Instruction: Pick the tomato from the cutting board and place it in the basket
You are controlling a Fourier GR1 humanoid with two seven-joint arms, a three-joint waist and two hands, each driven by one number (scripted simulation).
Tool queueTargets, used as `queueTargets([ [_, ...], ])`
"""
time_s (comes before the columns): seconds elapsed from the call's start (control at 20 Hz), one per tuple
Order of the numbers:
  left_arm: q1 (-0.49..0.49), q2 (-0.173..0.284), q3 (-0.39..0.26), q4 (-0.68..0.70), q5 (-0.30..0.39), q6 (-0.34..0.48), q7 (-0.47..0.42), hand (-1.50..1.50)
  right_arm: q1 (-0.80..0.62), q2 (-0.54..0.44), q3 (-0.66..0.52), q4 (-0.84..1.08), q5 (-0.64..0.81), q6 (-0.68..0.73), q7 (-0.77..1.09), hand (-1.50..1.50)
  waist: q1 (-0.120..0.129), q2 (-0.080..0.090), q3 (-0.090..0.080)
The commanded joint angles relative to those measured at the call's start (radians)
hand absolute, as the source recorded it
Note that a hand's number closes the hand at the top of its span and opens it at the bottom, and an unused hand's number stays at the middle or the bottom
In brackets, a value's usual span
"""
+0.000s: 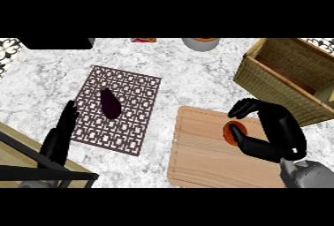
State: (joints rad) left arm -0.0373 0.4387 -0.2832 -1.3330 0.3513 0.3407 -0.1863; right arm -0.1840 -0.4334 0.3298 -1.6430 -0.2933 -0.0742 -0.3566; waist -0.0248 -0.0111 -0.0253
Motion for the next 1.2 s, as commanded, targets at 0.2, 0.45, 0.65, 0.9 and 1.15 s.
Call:
queueTargets([
  [0.2,-0.061,-0.076,0.007,-0.122,0.053,0.035,-0.013,0.00,0.258,0.076,0.112,-0.079,0.308,-0.329,-0.067,-1.50,-0.021,-0.006,0.024],
  [0.45,-0.015,-0.058,0.000,-0.141,0.055,0.048,-0.040,0.00,0.322,-0.074,-0.046,-0.157,0.454,-0.512,0.167,-1.50,-0.034,-0.014,0.017],
  [0.65,-0.029,-0.033,0.006,-0.155,0.056,0.069,-0.012,0.00,0.421,-0.256,-0.075,-0.248,0.580,-0.479,0.373,-1.50,-0.049,-0.015,0.012],
  [0.9,0.013,-0.045,-0.026,-0.184,0.053,0.069,-0.041,0.00,0.492,-0.464,-0.091,-0.418,0.628,-0.294,0.607,-1.50,-0.014,-0.010,0.014],
  [1.15,-0.055,-0.048,-0.040,-0.179,0.058,0.073,0.001,0.00,0.499,-0.570,-0.104,-0.661,0.559,-0.132,0.824,-1.50,0.003,0.001,0.019],
])
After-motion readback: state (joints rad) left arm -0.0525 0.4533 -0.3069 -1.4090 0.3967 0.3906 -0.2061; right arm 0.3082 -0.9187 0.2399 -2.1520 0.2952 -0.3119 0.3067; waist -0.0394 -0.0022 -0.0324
